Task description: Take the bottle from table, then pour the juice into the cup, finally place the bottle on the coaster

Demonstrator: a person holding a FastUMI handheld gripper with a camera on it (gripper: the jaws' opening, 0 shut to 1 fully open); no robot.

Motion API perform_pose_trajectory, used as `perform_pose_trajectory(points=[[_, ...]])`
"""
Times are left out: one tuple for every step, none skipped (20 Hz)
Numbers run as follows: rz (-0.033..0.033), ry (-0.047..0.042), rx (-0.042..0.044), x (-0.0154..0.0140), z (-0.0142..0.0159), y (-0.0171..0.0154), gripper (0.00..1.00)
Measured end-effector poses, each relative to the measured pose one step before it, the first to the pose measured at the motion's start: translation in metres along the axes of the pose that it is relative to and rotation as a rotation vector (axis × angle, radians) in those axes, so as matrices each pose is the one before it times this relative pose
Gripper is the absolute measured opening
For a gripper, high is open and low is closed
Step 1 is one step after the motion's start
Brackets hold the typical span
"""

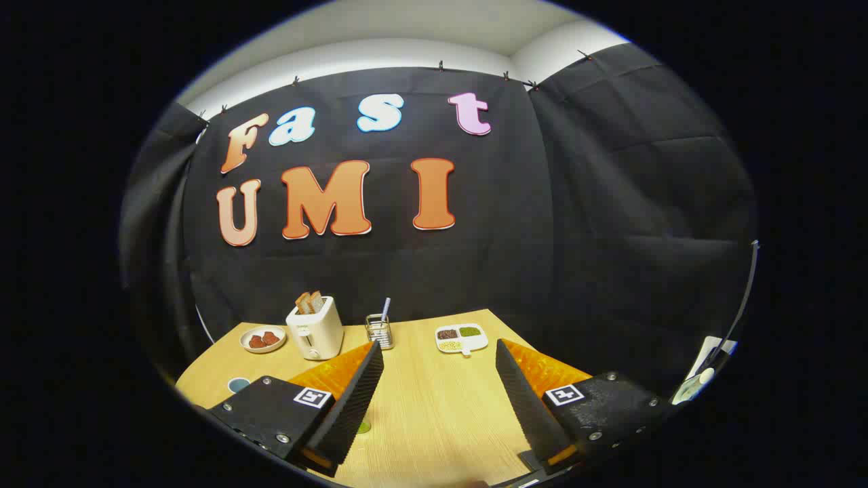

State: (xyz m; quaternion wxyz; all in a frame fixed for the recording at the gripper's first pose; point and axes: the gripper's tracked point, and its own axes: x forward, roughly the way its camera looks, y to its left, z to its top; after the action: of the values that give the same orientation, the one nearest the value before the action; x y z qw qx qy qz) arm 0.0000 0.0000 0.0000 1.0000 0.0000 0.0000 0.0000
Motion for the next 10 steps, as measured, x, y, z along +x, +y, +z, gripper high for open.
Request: perform_pose_trajectory(points=[[0.00325, -0.00433, 0.00068, -0.00109, 0.00143, -0.00283, 0.99], [0.01088, 0.00202, 0.00436, -0.00055, -0.00047, -0.00188, 0.99], [0.01786, 0.01283, 0.00827, -0.00099, -0.00477, 0.0006, 0.99], [0.01588, 0.01812, 0.01093, -0.00115, -0.00655, 0.00043, 0.99], [0.0121, 0.01008, 0.00443, -0.00111, -0.00342, -0.00081, 0.99], [0.0132, 0.00559, -0.00124, -0.0019, -0.00275, -0.00229, 0.99], [0.00731, -0.00422, -0.00443, -0.0005, -0.00044, -0.00225, 0.99], [0.00816, -0.00628, -0.00378, -0.00073, 0.00029, -0.0033, 0.99], [0.00432, -0.00274, -0.00119, 0.00067, 0.0, -0.00313, 0.99], [0.0037, -0.00016, 0.00274, 0.00064, -0.00111, -0.00387, 0.99]])
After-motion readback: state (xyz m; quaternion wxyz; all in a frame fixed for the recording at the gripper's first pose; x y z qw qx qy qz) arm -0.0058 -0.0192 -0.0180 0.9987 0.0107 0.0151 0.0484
